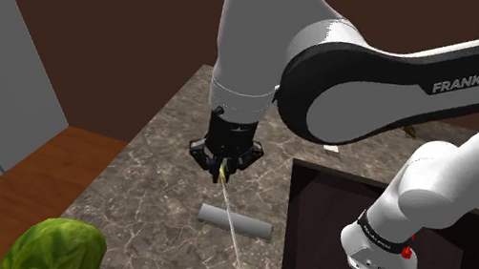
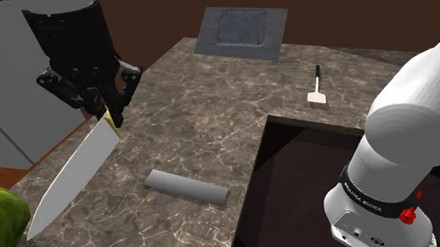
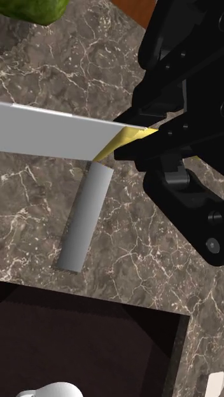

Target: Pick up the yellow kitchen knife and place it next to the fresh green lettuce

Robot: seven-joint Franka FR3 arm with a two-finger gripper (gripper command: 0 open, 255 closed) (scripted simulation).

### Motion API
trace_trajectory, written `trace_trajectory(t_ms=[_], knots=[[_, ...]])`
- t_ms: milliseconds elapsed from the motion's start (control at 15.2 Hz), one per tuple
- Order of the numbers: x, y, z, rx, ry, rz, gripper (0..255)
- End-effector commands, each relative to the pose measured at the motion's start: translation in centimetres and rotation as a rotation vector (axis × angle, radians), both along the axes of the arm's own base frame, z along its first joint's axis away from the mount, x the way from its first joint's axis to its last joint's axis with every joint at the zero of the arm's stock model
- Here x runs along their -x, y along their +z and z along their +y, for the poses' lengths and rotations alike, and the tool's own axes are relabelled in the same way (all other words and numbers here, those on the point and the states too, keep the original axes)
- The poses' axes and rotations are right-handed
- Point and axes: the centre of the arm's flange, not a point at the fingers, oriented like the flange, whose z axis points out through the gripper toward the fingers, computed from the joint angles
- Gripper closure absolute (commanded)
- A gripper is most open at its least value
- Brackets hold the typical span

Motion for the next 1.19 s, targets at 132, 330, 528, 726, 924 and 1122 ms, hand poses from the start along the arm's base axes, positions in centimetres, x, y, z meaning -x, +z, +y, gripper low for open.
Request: trace_trajectory(t_ms=[132,330,528,726,924,1122], knots=[[2.2,-0.2,4.8,-0.001,-0.002,0.0,255],[3.9,-0.2,8.4,-0.001,-0.002,0.0,255],[5.5,-0.2,12.0,-0.001,-0.002,0.0,255],[7.1,-0.2,15.7,-0.001,-0.002,0.0,255],[8.7,-0.2,19.3,0.0,-0.002,0.0,255],[10.3,-0.2,22.9,-0.001,-0.002,0.0,255]])
